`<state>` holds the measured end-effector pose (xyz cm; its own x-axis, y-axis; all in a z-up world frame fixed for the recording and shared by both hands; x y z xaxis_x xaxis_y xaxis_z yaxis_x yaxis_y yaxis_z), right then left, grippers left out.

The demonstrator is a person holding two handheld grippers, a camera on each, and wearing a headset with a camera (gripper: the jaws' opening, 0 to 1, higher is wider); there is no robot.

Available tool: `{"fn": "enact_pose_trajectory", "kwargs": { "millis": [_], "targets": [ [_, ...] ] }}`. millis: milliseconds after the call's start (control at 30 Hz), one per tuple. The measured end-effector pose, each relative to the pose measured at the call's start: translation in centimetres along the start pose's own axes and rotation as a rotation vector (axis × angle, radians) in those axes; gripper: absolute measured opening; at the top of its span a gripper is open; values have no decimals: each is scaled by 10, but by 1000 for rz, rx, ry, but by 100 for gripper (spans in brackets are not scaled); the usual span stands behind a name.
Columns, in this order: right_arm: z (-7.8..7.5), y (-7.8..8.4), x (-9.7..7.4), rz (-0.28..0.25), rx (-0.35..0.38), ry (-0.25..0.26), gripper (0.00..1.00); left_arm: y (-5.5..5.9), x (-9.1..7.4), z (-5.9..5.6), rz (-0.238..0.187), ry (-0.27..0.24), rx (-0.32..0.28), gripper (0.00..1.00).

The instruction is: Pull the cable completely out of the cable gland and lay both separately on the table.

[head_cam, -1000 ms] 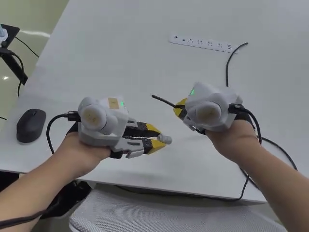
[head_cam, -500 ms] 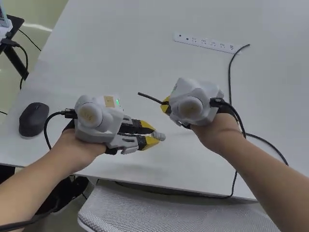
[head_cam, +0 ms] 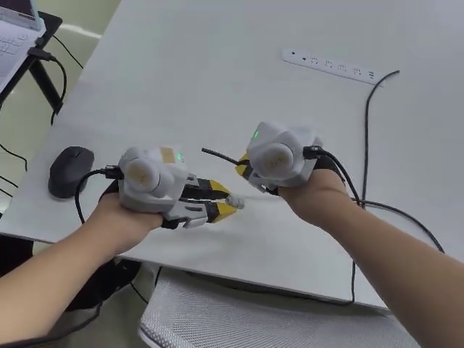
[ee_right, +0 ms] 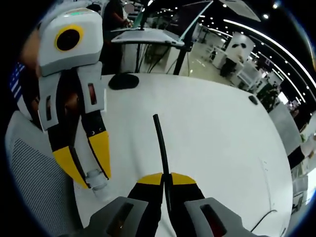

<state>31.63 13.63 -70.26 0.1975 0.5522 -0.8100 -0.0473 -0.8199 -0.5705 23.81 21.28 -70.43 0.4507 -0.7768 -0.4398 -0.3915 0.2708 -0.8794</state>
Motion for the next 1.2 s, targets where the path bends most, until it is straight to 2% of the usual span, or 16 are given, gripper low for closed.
{"fn": "enact_pose_trajectory", "kwargs": {
  "millis": [233, 400, 467, 533, 733, 833, 1033, 1133, 1200],
  "targets": [
    [-2, 8, 26, 21, 62, -45, 0, 19, 1, 11, 9, -15, -31, 15],
    [0, 12, 41, 37, 49, -75, 0, 33, 2, 18, 27, -26, -48, 15],
    [4, 11, 46, 40, 25, -91, 0, 39, 1, 21, 32, -29, -54, 15],
    [8, 12, 53, 66, -6, -107, 0, 45, 1, 23, 45, -33, -58, 15],
    [11, 12, 64, 78, -9, -130, 0, 62, 2, 34, 58, -56, -96, 15],
    [12, 13, 65, 82, -4, -134, 0, 66, 1, 38, 59, -72, -111, 15],
    [9, 14, 67, 74, 18, -144, 0, 66, 1, 37, 60, -81, -123, 15],
    [7, 15, 67, 67, 51, -155, 0, 68, 1, 36, 72, -82, -116, 15],
    [8, 15, 67, 65, 47, -159, 0, 70, 1, 36, 78, -82, -114, 15]
  ]
}}
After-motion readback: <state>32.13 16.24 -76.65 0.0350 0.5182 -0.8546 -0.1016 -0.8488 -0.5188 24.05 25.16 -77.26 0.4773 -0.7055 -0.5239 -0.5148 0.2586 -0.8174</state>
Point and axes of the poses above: the centre of the closed fingertips' face, and the gripper's own axes: x roughly forward along the fingers, z roughly to its left, y roughly out of its underside, the point moved 7 cm from there along -x, roughly backward along the fingers, and after that the axes turned 6 degrees about -y, right-handed, at the moved point
